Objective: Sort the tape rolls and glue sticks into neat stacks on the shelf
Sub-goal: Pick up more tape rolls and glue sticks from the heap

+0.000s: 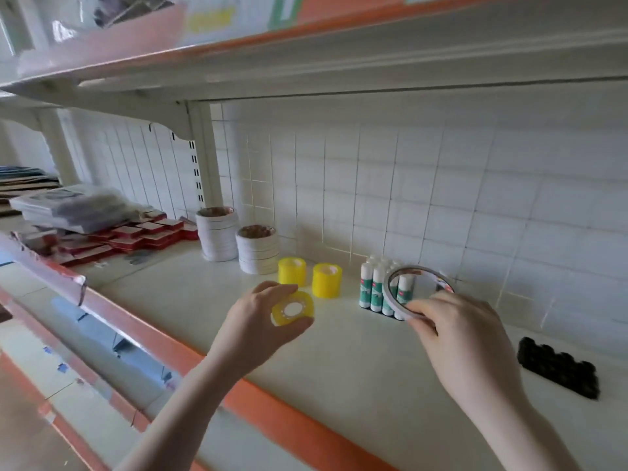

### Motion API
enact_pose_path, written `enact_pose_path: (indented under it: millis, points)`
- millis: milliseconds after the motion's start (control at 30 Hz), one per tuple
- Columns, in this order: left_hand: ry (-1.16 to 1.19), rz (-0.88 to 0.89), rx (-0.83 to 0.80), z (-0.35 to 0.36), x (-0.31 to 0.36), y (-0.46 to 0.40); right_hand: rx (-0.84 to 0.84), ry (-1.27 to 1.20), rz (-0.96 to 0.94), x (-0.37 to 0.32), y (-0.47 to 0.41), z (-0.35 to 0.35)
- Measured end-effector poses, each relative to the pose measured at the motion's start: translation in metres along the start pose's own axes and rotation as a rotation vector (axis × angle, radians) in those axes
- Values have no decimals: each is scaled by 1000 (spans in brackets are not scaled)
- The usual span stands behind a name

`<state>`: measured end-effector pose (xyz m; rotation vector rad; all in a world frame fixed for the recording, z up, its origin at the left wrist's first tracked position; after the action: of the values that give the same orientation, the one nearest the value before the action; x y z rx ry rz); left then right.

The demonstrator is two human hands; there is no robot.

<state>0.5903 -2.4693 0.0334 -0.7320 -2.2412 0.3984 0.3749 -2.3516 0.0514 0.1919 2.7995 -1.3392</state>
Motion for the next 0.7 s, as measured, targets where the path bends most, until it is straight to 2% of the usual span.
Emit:
enact_pose_path:
  millis: [333, 567, 700]
  points:
    - [15, 22, -64, -1, -70, -103, -104, 42, 16, -46, -68, 58]
    - [0, 66, -165, 25, -94, -138, -92, 83, 75, -67, -76, 75]
    - [-9, 81, -170, 36, -100, -148, -76, 103, 101, -69, -76, 81]
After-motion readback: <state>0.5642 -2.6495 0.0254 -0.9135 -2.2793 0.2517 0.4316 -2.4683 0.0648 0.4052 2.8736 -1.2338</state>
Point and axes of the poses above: each hand's wrist, its own y-axis away from the middle knuckle, its own z-axis out of the palm, x = y × z, the point moved 3 cm from there along -y, towards the middle knuckle, and after that the axes turned 2 degrees about y, right-handed, at the moved point
